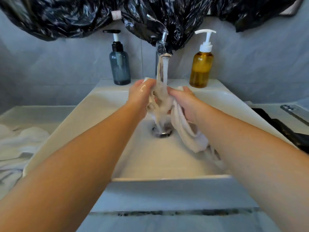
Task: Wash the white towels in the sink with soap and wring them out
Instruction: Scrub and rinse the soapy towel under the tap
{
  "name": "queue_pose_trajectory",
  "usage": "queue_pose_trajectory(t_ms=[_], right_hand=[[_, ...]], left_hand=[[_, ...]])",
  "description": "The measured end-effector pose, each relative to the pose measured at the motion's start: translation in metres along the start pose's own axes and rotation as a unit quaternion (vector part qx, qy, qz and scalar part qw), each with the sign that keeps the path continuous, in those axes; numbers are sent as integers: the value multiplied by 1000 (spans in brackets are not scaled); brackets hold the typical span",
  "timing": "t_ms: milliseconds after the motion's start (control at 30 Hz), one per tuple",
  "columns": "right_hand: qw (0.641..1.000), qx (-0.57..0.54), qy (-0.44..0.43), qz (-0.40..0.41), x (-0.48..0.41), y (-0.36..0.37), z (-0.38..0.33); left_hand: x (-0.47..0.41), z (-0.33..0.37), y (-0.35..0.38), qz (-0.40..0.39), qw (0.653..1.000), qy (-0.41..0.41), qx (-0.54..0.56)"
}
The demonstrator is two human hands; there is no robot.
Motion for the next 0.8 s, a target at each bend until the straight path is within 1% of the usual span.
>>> queue_pose_trajectory(t_ms=[33,100,167,300,367,433,467,533,567,600,633,667,700,733,800], right_hand=[[1000,-10,-21,-4,4,0,-6],[998,-20,-57,20,11,-7,-17],[995,-38,-77,56,18,-15,-25],[984,-82,-115,110,29,-16,-40],[977,-39,-146,150,35,-12,-45],[963,28,-188,191,35,-12,-50],[957,57,-200,203,33,-13,-52],[951,97,-193,220,27,-17,-52],[952,104,-177,226,24,-19,-49],[956,100,-157,228,20,-21,-45],[959,91,-135,232,18,-22,-41],[962,84,-113,234,17,-24,-37],[967,84,-90,223,15,-24,-33],[974,81,-75,196,11,-20,-28],[989,61,-56,122,8,-5,-21]], left_hand=[[1,8,-1,1,1000,23,-3],[7,24,0,1,998,58,-20],[14,27,3,1,997,64,-35],[16,1,21,-50,995,-8,-88],[16,-1,38,-73,990,-7,-121],[15,9,45,-53,976,61,-204],[16,9,44,-37,970,77,-228],[15,3,44,-37,961,69,-266],[15,2,43,-39,951,72,-299],[13,2,41,-29,949,77,-303],[13,5,37,-21,955,82,-285],[16,9,35,-15,967,90,-239],[16,13,35,-13,972,104,-212],[15,16,31,-7,974,119,-195],[8,15,27,-14,978,123,-170]])
Point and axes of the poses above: each hand's wrist, its own x-axis away from the middle knuckle, its own y-axis out of the palm, z = x × y, the point moved 10 cm from there along -x, towards the middle knuckle, and after that the axes turned 10 degrees about x, right-handed, at the moved point
